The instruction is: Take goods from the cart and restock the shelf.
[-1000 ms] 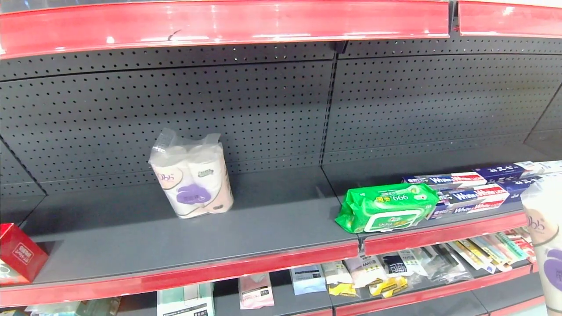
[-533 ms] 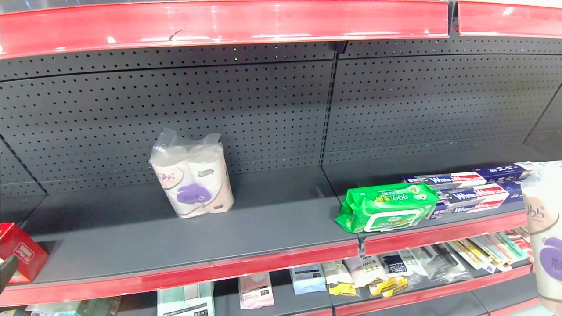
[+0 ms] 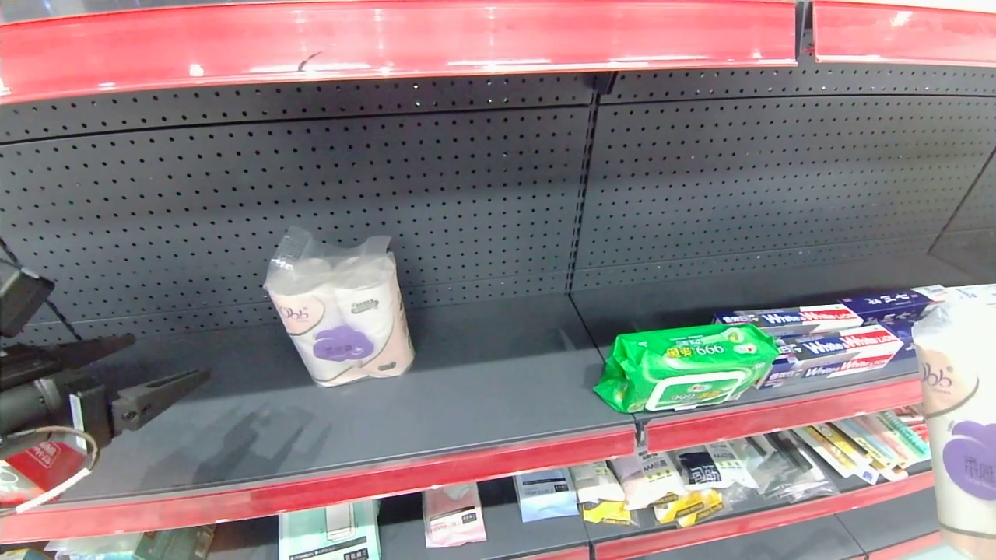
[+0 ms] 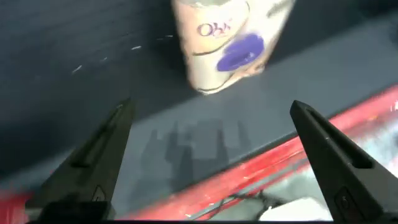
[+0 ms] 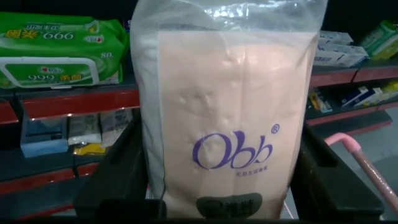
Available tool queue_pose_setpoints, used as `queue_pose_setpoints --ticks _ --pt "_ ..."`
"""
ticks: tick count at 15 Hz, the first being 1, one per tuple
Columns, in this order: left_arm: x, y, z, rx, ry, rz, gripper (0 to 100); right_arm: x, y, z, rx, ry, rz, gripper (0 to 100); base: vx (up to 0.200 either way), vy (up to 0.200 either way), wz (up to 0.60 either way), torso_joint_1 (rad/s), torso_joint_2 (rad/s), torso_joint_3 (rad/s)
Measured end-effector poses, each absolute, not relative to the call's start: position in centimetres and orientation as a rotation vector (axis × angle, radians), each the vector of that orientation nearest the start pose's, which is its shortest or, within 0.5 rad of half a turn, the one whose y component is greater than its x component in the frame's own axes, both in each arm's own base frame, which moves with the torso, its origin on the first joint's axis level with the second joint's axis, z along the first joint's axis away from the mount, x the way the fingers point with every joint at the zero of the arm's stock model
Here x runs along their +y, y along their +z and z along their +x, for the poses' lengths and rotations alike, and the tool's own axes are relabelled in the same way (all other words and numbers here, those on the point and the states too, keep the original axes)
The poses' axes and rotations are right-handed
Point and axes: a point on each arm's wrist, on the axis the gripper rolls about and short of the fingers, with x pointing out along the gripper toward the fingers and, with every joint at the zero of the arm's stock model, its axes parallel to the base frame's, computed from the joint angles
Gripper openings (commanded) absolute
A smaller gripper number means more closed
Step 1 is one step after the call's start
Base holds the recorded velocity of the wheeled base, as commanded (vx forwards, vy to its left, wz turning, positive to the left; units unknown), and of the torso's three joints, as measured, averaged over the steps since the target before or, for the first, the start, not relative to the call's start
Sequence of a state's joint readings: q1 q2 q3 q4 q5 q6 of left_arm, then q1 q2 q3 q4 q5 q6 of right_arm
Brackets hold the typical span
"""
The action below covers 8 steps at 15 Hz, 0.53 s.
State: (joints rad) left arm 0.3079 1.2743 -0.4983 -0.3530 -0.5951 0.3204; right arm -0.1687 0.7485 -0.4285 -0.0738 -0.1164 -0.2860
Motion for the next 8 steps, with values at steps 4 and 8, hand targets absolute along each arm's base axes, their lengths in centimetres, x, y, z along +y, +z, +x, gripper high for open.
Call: queue_pose_setpoints --ticks 4,8 --pt "8.1 16.3 24.1 0.297 -0.531 0.158 100 -1.6 19.4 7.3 0.319 -0.274 -0.292 0 0.0 0.0 0.0 0.0 0.0 0.0" --pt "10.6 13.7 29.6 0.256 -0.69 0.156 100 -1.7 19.3 7.6 0.347 -0.29 -0.339 0 0.0 0.0 0.0 0.0 0.0 0.0"
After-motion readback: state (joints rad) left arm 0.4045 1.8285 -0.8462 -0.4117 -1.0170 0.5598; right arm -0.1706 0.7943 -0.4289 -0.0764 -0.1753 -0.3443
